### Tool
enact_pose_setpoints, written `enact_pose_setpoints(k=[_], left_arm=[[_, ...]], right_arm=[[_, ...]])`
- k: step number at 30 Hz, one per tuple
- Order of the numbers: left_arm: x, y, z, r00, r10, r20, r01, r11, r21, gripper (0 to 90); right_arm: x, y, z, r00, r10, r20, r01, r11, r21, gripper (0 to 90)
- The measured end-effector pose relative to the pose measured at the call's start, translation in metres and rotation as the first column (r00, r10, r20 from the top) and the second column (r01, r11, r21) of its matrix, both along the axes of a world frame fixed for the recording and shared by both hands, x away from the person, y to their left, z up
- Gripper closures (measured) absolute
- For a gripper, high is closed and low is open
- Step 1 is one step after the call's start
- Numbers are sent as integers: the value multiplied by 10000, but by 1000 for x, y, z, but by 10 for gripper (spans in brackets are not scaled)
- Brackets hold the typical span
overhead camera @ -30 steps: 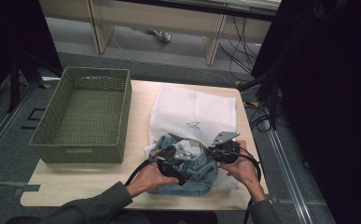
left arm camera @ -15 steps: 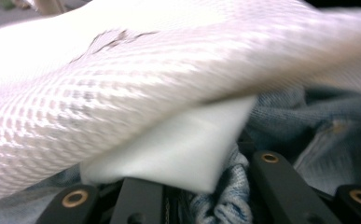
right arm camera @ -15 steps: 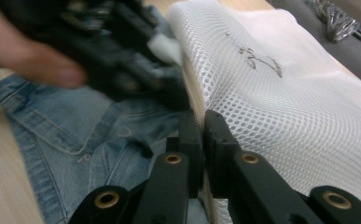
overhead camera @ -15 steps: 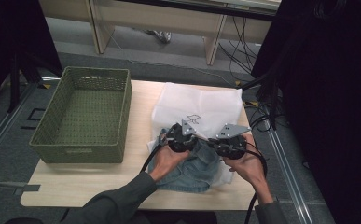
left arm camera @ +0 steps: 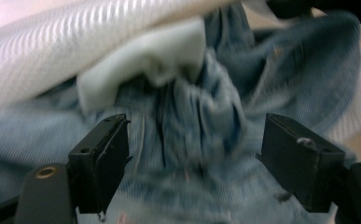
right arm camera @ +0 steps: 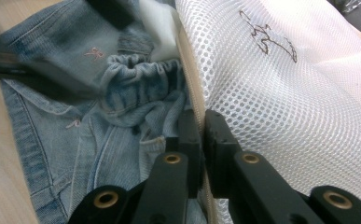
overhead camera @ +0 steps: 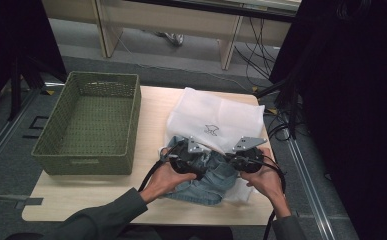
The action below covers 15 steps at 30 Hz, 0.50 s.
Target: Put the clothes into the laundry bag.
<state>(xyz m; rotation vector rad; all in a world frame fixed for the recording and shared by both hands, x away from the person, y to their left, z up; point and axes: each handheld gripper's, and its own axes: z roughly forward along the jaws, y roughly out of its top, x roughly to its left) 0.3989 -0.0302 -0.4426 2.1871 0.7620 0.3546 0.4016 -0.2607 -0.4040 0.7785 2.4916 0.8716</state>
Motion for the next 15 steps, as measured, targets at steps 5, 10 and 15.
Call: enact_pose_setpoints(k=[5,10,15], left_arm=[[-13,-3,-16,9989,-462,77,458,9980,430,185],[-11,-22,-31,9972,-685,312,664,9957,646,162],[-6,-44,-43,9904,-796,1126,622,9867,1500,353]], right_arm=[[2,-1,-1,10000,-87,18,87,9999,86,866],[1,-2,0,9997,-235,28,235,9996,130,864],[3,-3,0,9999,-119,-12,120,9997,195,866]])
